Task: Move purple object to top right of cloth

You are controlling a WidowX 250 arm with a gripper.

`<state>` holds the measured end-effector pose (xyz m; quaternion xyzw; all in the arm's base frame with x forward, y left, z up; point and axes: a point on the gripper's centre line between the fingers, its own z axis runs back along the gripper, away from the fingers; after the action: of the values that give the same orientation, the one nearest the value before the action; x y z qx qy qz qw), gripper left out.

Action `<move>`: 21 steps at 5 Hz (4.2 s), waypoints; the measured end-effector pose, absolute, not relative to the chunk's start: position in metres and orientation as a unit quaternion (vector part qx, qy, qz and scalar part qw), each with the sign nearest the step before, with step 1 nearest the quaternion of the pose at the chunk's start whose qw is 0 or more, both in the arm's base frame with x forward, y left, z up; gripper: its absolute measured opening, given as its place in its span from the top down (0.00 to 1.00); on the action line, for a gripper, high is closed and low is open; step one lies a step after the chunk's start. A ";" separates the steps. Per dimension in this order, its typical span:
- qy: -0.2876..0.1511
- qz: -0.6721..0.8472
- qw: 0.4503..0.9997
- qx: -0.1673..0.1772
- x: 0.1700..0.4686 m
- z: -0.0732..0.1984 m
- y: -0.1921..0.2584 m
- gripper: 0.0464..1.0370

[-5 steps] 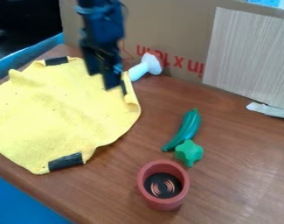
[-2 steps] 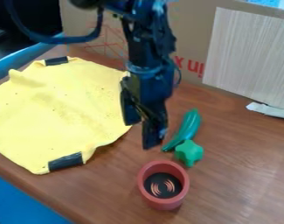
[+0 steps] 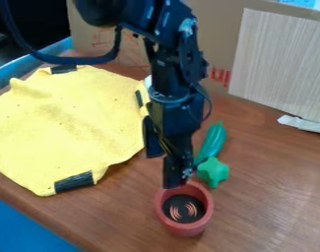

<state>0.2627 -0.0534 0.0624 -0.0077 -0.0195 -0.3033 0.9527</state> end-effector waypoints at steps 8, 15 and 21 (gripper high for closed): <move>-0.051 -0.232 0.968 -0.079 0.258 0.030 -0.040 0.90; -0.143 -0.001 0.987 -0.075 0.345 0.078 0.107 0.90; -0.100 0.055 0.993 0.004 0.368 0.035 0.167 0.87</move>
<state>0.3681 0.1667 0.0350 0.0044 -0.1004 0.0546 0.9934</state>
